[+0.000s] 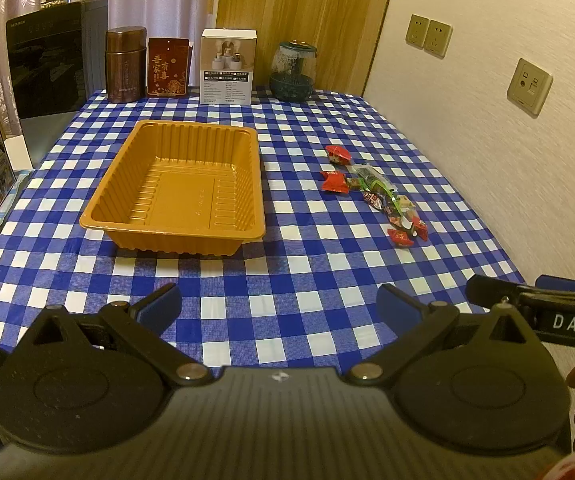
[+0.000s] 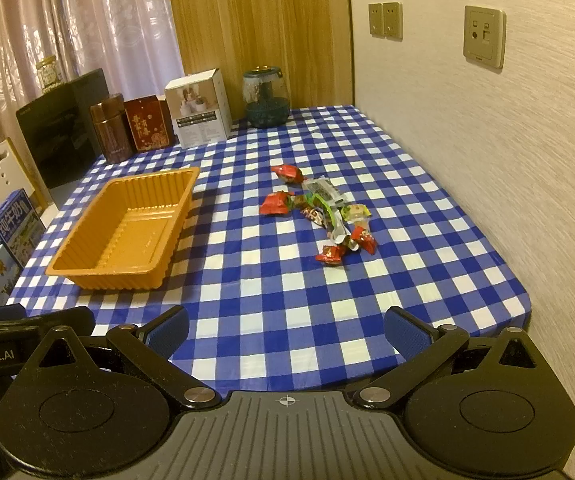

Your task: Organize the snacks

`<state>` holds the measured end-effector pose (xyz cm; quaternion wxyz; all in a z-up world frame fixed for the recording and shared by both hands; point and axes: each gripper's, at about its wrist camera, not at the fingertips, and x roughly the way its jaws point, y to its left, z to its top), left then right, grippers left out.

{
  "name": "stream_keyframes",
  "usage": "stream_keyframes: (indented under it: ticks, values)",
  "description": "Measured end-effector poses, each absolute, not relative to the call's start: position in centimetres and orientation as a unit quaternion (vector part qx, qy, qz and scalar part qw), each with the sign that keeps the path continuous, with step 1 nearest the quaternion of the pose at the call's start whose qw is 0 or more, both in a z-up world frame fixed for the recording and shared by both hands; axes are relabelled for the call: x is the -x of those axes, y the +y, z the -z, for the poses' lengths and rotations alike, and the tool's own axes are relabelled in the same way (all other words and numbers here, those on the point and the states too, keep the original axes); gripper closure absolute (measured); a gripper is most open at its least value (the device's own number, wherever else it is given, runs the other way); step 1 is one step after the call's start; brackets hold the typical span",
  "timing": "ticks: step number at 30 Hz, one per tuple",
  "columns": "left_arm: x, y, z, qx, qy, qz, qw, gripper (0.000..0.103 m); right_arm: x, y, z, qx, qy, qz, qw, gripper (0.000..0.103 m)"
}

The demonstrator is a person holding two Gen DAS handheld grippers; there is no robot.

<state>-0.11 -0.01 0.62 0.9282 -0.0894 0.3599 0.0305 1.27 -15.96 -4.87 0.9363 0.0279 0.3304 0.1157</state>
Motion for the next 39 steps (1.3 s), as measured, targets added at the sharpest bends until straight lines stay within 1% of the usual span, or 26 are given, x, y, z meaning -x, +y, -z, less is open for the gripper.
stream_keyframes:
  ticks: [14,22,36,39]
  values:
    - [0.1,0.0,-0.6,0.090,0.360,-0.031,0.928,0.000,-1.3,-16.1,4.9,-0.030,0.329,-0.115,0.937,0.000]
    - [-0.7,-0.2,-0.6,0.103,0.359,-0.019,0.927,0.000,-1.9,-18.0,4.3,-0.062,0.293,-0.093,0.949,0.000]
    - [-9.6,-3.6,3.3,0.097,0.378,0.044,0.919,0.000,-8.5,-23.3,6.3,-0.057,0.293,-0.051,0.953,0.001]
    - [-12.0,-4.7,4.2,0.093,0.384,0.057,0.917,0.003,-10.6,-24.3,7.3,-0.054,0.298,-0.054,0.952,0.001]
